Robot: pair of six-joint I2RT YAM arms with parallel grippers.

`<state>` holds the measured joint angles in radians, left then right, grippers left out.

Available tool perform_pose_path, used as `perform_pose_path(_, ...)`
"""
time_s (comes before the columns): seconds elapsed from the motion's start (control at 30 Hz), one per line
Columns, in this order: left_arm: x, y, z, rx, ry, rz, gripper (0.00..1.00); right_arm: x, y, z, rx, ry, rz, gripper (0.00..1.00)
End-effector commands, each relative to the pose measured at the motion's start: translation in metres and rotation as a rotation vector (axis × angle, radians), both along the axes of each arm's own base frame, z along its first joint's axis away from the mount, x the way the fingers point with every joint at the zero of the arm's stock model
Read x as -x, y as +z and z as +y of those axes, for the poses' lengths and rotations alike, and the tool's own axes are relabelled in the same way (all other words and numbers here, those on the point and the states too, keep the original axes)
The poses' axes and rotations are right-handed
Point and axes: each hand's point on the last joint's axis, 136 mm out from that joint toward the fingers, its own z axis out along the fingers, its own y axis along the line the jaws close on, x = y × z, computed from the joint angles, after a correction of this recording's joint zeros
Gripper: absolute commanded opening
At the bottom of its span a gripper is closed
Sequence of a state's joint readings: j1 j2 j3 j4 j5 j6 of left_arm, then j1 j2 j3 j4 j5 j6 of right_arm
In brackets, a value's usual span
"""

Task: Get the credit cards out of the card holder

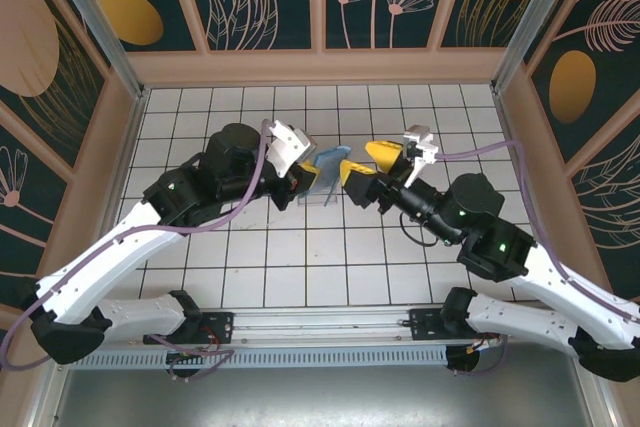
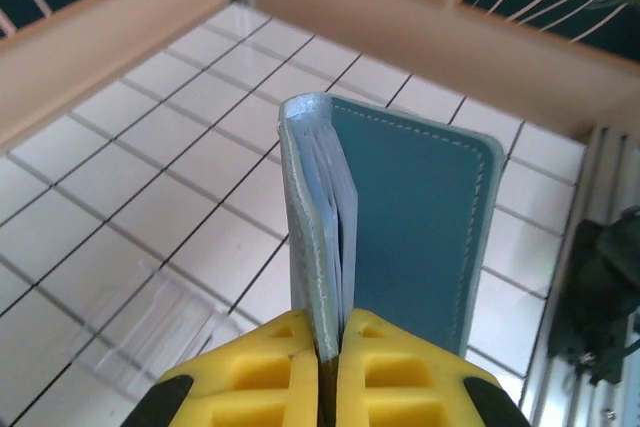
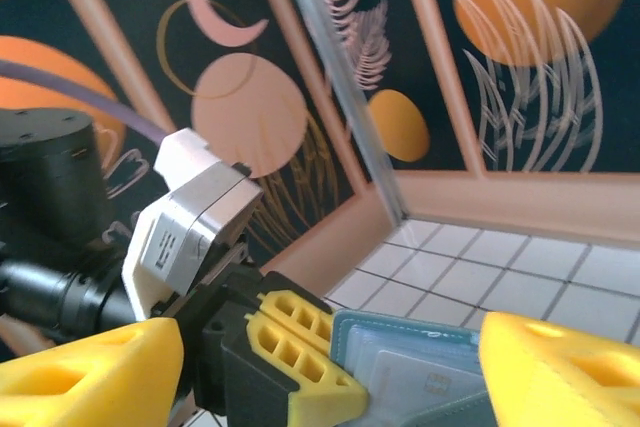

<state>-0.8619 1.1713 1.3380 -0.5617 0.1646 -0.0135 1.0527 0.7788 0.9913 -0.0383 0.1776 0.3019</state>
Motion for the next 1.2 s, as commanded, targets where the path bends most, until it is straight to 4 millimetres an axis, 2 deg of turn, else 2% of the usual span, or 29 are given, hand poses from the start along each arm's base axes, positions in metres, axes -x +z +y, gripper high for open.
perform_pose_path(0.0,-0.007,0.014,0.010,0.023,0.078,-0.017,0.00,-0.019,-0.027,-0.012,-0.004,-0.118,0.114,0.81)
perform_pose_path(0.27,-0.012,0.014,0.010,0.049,0.120,0.014,0.00,-0.032,-0.075,-0.007,0.015,-0.088,0.240,0.81)
perform_pose_path(0.43,-0.020,0.004,0.007,0.018,0.152,0.045,0.00,-0.028,-0.080,0.008,-0.022,0.014,0.249,0.83)
perform_pose_path(0.5,-0.021,0.001,0.005,0.016,0.148,0.049,0.00,-0.033,-0.082,0.015,-0.024,0.017,0.260,0.83)
perform_pose_path(0.63,-0.019,0.006,0.003,0.040,0.138,0.045,0.00,-0.038,-0.101,0.031,0.018,0.041,0.326,0.80)
perform_pose_path(0.77,-0.018,0.009,0.003,0.081,0.142,0.046,0.00,-0.047,-0.119,0.025,0.050,-0.009,0.378,0.62)
perform_pose_path(1.0,-0.010,0.006,-0.008,0.201,0.090,0.117,0.00,-0.051,-0.121,0.006,0.030,-0.008,0.375,0.23)
perform_pose_path(1.17,-0.010,-0.011,-0.008,0.246,0.110,0.201,0.00,-0.047,-0.125,-0.003,0.095,0.001,0.375,0.02)
